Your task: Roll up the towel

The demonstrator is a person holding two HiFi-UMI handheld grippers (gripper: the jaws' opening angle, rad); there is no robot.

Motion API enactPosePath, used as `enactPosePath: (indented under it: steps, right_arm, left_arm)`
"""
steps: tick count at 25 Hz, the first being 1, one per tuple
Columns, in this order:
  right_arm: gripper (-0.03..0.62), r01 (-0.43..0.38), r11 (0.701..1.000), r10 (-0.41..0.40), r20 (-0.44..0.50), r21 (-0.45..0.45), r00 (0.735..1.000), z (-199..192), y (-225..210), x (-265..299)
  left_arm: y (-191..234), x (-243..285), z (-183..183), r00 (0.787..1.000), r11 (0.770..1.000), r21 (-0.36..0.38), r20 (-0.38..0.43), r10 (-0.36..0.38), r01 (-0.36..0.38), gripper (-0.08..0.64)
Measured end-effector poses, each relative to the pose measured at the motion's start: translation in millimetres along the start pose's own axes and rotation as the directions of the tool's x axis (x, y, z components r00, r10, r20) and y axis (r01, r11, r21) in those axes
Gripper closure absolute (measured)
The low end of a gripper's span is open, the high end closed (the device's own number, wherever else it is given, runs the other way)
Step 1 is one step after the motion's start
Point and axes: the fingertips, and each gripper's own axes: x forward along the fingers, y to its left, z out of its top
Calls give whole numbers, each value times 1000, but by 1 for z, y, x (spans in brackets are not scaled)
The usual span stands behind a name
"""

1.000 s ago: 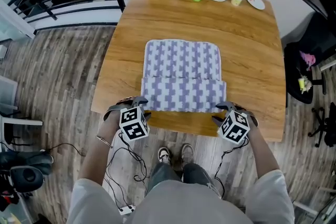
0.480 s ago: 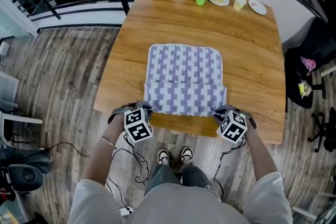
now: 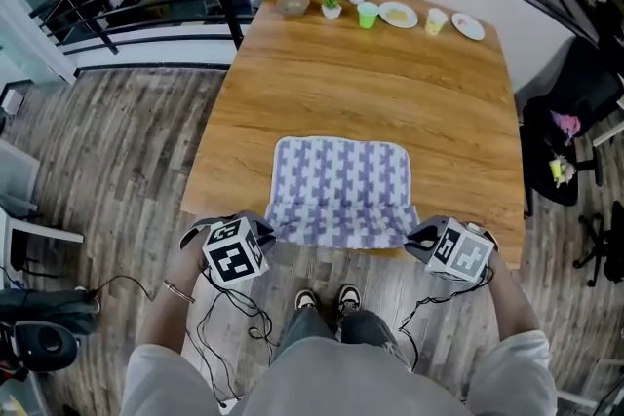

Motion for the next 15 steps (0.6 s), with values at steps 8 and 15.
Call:
enactPosePath:
  steps: [8, 15]
  right_arm:
    - [555, 99, 991, -100, 6, 93, 995, 21, -87, -8]
    - [545, 170, 971, -174, 6, 169, 985, 34, -179, 29]
  left_arm:
    - [105, 11, 36, 993, 993, -25, 0, 118, -118, 526]
    - [196, 65, 39, 986, 981, -100, -10, 169, -169, 512]
